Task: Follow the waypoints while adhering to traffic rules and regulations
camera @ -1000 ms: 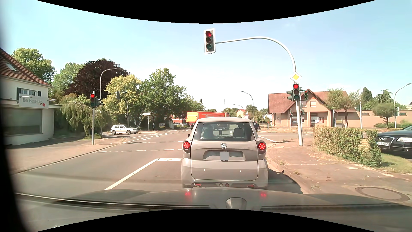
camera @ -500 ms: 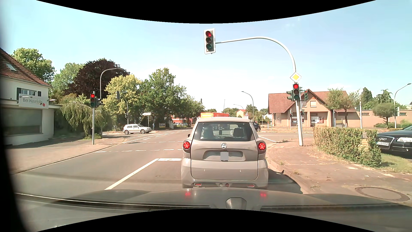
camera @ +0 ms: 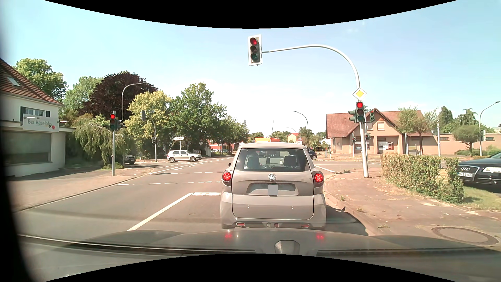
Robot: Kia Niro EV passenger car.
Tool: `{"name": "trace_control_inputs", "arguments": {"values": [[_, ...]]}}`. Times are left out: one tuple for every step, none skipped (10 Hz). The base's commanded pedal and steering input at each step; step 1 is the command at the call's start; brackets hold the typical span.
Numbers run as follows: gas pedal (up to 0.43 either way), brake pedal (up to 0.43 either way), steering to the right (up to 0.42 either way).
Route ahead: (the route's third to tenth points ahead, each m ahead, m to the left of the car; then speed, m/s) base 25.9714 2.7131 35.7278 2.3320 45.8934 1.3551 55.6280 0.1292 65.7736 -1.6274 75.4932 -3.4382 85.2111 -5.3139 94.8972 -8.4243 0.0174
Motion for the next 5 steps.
{"name": "trace_control_inputs", "arguments": {"values": [[0.000, 0.006, 0.005], [0.000, 0.006, 0.005], [0.000, 0.006, 0.005], [0.000, 0.006, 0.005], [0.000, 0.006, 0.005]]}}
